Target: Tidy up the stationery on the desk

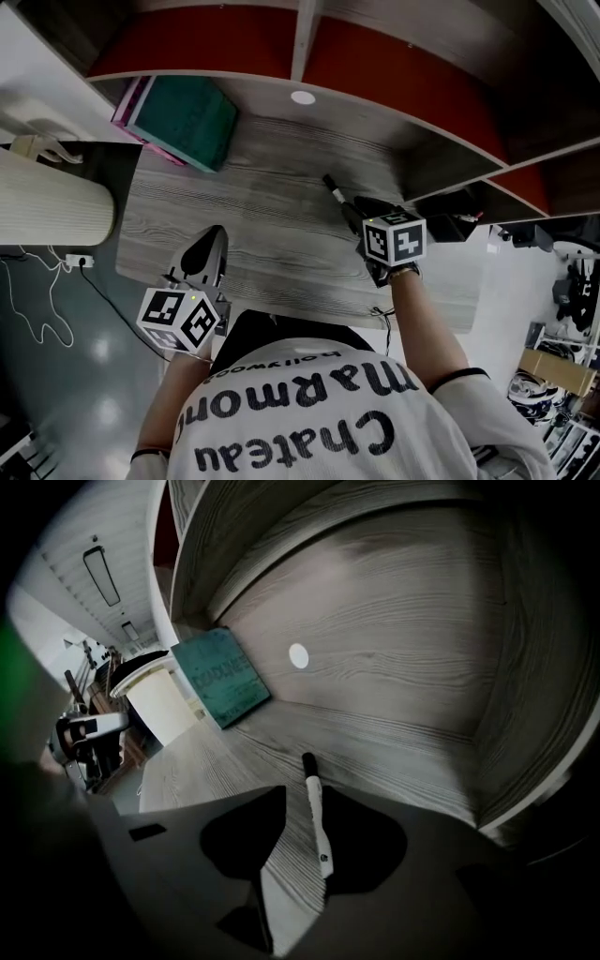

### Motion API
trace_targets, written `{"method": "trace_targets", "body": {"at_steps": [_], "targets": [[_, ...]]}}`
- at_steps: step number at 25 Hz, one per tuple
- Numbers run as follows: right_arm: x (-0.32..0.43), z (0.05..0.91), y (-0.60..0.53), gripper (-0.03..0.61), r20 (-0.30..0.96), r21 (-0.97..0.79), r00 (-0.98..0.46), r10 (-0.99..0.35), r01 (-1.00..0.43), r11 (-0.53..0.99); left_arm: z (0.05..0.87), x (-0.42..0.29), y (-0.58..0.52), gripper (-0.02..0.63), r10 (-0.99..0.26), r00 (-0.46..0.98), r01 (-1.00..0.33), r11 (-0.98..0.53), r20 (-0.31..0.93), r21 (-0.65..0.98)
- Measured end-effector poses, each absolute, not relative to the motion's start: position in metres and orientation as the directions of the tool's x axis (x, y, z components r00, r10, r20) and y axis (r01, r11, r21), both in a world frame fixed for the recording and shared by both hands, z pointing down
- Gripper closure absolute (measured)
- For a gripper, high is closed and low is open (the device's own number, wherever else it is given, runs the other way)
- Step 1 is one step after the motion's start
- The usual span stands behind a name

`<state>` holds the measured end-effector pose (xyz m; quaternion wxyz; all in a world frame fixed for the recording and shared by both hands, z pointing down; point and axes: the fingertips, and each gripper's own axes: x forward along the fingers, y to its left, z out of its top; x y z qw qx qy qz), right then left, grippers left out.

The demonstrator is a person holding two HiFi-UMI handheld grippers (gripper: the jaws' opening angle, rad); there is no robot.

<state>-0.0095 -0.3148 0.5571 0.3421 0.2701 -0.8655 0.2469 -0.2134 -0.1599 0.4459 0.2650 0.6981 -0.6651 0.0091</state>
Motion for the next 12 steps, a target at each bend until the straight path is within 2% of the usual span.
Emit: {"method": "trace_targets", "body": {"at_steps": [3,12], "targets": [[-0.011,0.567,-0.311,0.402,0.753,-0.231,-0.601,-0.269,-0.624,0.747,0.443,-0.216,-0.162,0.599,-0.927,0.109,-0.934,0.028,0.359,0.356],[-0.009,0.585,-0.305,0.399,0.812,-0.147,-0.522,-0.26,-0.615,0.775,0.442,-0.225,-0.158,0.599,-0.928,0.098,-0.935,0.038,0.36,0.352]]}}
